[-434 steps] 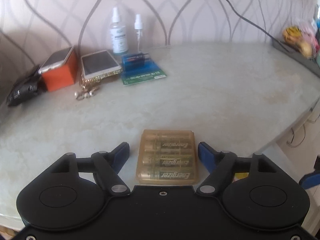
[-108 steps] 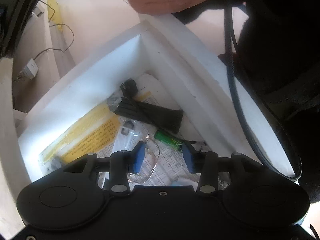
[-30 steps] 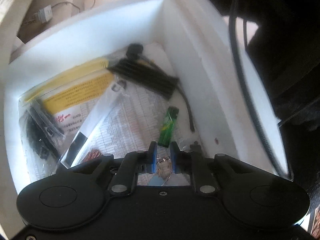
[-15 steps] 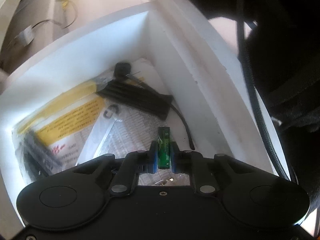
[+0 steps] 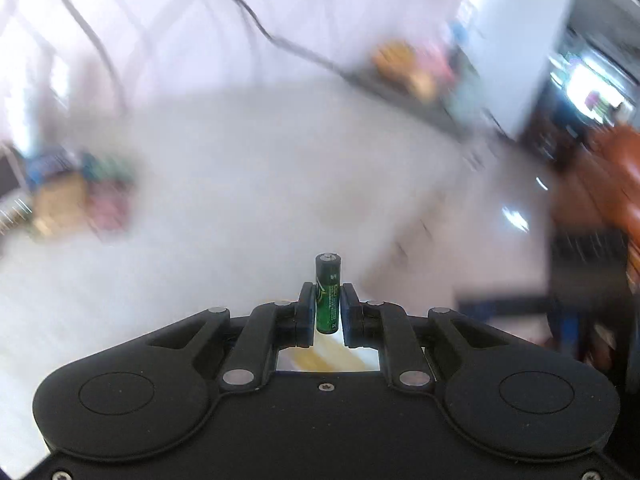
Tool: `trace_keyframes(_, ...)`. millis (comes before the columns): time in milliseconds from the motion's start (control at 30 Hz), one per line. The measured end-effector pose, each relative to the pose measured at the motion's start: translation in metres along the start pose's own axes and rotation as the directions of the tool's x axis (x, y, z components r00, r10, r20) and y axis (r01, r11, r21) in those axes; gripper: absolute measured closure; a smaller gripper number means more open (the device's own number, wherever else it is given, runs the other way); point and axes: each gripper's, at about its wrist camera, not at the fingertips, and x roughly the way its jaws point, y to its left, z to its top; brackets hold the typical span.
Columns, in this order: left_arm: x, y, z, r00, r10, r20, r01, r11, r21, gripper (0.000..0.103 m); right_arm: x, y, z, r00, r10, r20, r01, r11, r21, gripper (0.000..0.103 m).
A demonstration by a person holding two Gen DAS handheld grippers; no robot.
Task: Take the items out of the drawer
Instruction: 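Lift the green battery onto the countertop and open the left gripper, then lower the open left gripper back toward the drawer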
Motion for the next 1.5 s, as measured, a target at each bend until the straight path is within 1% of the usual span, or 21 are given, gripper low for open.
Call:
trace_keyframes(33, 0.003, 0.001, 0.012, 0.997, 0.072, 0.01, -0.072, 0.997, -0.001, 0.091, 0.001, 0.001, 0.0, 1.0, -0.007, -0.002, 0.007, 1.0, -0.006, 0.0)
trace_keyframes(100, 0.019, 0.001, 0.028, 0.985, 0.174, 0.023, -0.174, 0.985, -0.006, 0.091, 0.002, 0.003, -0.001, 1.0, -0.021, -0.005, 0.021, 1.0, -0.02, 0.0)
trace_keyframes(167, 0.071, 0.011, 0.025, 0.969, 0.248, 0.012, -0.248, 0.968, -0.023, 0.091, 0.002, 0.005, -0.002, 0.999, -0.036, -0.005, 0.036, 0.999, -0.035, 0.0)
trace_keyframes(233, 0.096, 0.022, 0.03, 0.947, 0.321, -0.005, -0.321, 0.947, -0.014, 0.091, 0.002, 0.007, -0.002, 0.999, -0.045, -0.002, 0.045, 0.998, -0.044, 0.0)
trace_keyframes(300, 0.115, 0.033, 0.039, 0.928, 0.37, -0.048, -0.371, 0.928, -0.019, 0.091, 0.002, 0.007, -0.003, 0.999, -0.046, -0.001, 0.046, 0.998, -0.048, 0.0)
trace_keyframes(400, 0.139, 0.042, 0.051, 0.884, 0.456, -0.101, -0.457, 0.889, 0.006, 0.09, 0.001, 0.007, -0.002, 0.999, -0.04, 0.003, 0.04, 0.998, -0.045, 0.0)
trace_keyframes(467, 0.146, 0.04, 0.05, 0.865, 0.488, -0.115, -0.488, 0.872, 0.029, 0.091, -0.001, 0.007, -0.002, 1.0, -0.03, 0.006, 0.03, 0.999, -0.04, 0.0)
trace_keyframes(500, 0.147, 0.039, 0.051, 0.861, 0.495, -0.116, -0.494, 0.868, 0.04, 0.091, -0.002, 0.006, -0.002, 1.0, -0.025, 0.009, 0.025, 0.999, -0.038, 0.0)
trace_keyframes(533, 0.148, 0.037, 0.051, 0.861, 0.496, -0.113, -0.494, 0.868, 0.047, 0.09, -0.002, 0.006, -0.002, 1.0, -0.019, 0.011, 0.02, 0.999, -0.036, 0.0)
trace_keyframes(633, 0.15, 0.031, 0.05, 0.873, 0.474, -0.113, -0.472, 0.88, 0.042, 0.087, -0.003, 0.005, -0.001, 1.0, -0.01, 0.009, 0.01, 0.999, -0.03, 0.0)
trace_keyframes(700, 0.155, 0.028, 0.044, 0.882, 0.458, -0.105, -0.458, 0.889, 0.033, 0.075, -0.003, 0.004, -0.001, 1.0, -0.008, 0.007, 0.008, 1.0, -0.028, 0.0)
trace_keyframes(733, 0.158, 0.027, 0.038, 0.885, 0.457, -0.092, -0.457, 0.889, 0.026, 0.073, -0.002, 0.004, 0.0, 1.0, -0.008, 0.005, 0.009, 1.0, -0.028, 0.0)
trace_keyframes(833, 0.13, 0.024, 0.027, 0.909, 0.416, -0.024, -0.416, 0.909, 0.002, 0.066, -0.001, 0.003, 0.0, 1.0, -0.01, 0.0, 0.01, 1.0, -0.027, 0.0)
trace_keyframes(900, 0.107, 0.012, 0.015, 0.926, 0.377, 0.024, -0.376, 0.926, -0.029, 0.057, -0.001, 0.004, 0.0, 1.0, -0.012, -0.006, 0.012, 0.999, -0.03, 0.0)
trace_keyframes(933, 0.095, 0.008, 0.007, 0.934, 0.355, 0.046, -0.353, 0.935, -0.043, 0.056, -0.001, 0.004, 0.0, 1.0, -0.012, -0.009, 0.012, 0.999, -0.033, 0.0)
trace_keyframes(1033, 0.055, 0.0, -0.027, 0.949, 0.298, 0.099, -0.291, 0.953, -0.079, 0.052, 0.001, 0.007, -0.001, 1.0, -0.023, -0.017, 0.022, 0.999, -0.047, 0.0)
trace_keyframes(1100, 0.024, 0.0, -0.061, 0.957, 0.262, 0.122, -0.251, 0.963, -0.097, 0.051, 0.003, 0.007, -0.001, 0.999, -0.035, -0.022, 0.034, 0.998, -0.046, 0.0)
trace_keyframes(1167, 0.003, -0.006, -0.097, 0.961, 0.24, 0.134, -0.226, 0.968, -0.113, 0.048, 0.005, 0.005, -0.001, 0.998, -0.047, -0.032, 0.046, 0.998, -0.035, 0.0)
trace_keyframes(1300, -0.022, -0.013, -0.155, 0.973, 0.216, 0.08, -0.203, 0.969, -0.144, 0.046, 0.011, 0.005, -0.001, 0.996, -0.072, -0.056, 0.07, 0.997, -0.034, 0.0)
trace_keyframes(1433, -0.028, -0.027, -0.196, 0.966, 0.248, 0.076, -0.238, 0.963, -0.127, 0.043, 0.021, 0.009, -0.005, 0.987, -0.135, -0.089, 0.129, 0.989, -0.07, 0.0)
trace_keyframes(1500, -0.037, -0.026, -0.21, 0.958, 0.267, 0.106, -0.254, 0.96, -0.121, 0.036, 0.027, 0.013, -0.008, 0.98, -0.164, -0.114, 0.152, 0.983, -0.107, 0.0)
